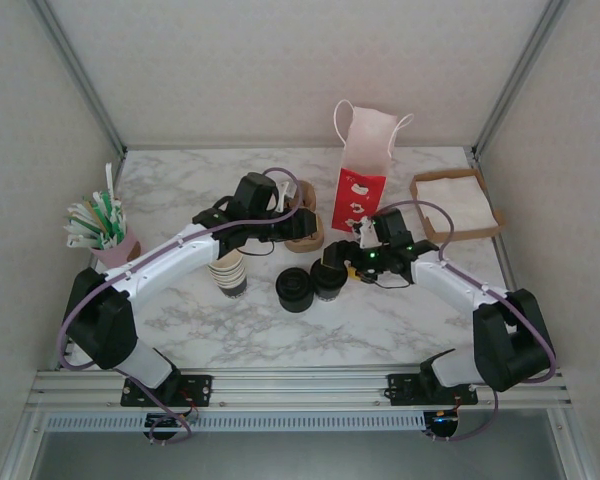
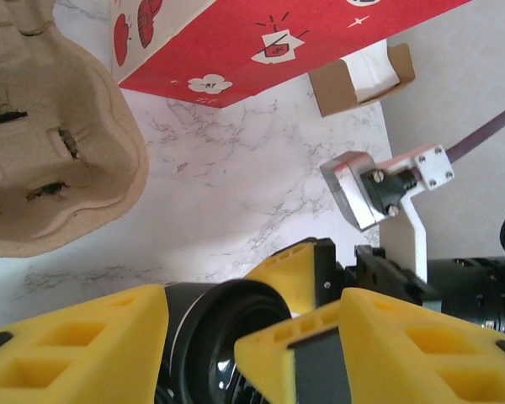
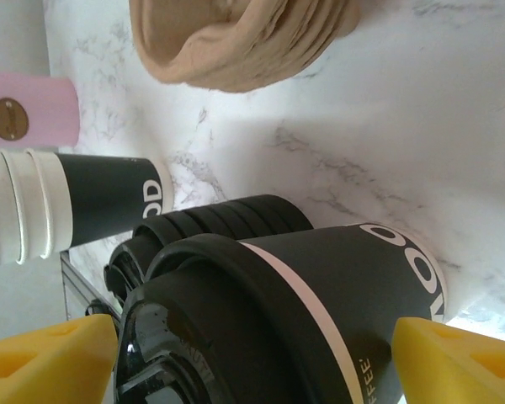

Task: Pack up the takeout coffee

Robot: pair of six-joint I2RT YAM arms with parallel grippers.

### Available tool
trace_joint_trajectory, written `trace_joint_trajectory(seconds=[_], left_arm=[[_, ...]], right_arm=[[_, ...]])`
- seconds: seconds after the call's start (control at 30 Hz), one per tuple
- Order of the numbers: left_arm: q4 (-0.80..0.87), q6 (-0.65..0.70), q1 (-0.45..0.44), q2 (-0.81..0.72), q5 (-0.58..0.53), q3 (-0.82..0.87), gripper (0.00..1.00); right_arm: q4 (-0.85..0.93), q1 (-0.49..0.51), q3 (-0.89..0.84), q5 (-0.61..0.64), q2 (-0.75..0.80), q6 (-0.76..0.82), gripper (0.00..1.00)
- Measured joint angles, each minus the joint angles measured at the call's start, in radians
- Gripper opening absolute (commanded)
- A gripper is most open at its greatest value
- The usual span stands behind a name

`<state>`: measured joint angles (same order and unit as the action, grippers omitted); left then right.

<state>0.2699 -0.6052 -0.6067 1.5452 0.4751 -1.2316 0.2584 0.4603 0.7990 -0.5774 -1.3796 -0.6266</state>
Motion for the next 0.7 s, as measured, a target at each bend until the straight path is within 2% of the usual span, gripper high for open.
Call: trace_joint_trajectory(seconds=[0.27, 0.47, 0.6, 0.7], left_arm=[[0.015, 0.0, 0.023, 0.0, -0.001, -0.01, 0.69], [0.033, -0.002, 0.029, -0.011, -0.004, -0.063, 0.83], [0.055, -0.011, 0.029, -0.071, -0.004, -0.069, 0.97], [0.069, -0.016, 0.029, -0.13, -0.004, -0.068, 1.0]], right_arm=[[0.181, 0.016, 0.008, 0.142, 0.159, 0.029, 0.99], [0.401, 0.016, 0.091, 0.212, 0.285, 0.093, 0.99], [0.556, 0.016, 0.179, 0.295, 0.38, 0.113, 0.99], [0.669, 0.016, 0.24, 0.393, 0.448, 0.105, 0.99]])
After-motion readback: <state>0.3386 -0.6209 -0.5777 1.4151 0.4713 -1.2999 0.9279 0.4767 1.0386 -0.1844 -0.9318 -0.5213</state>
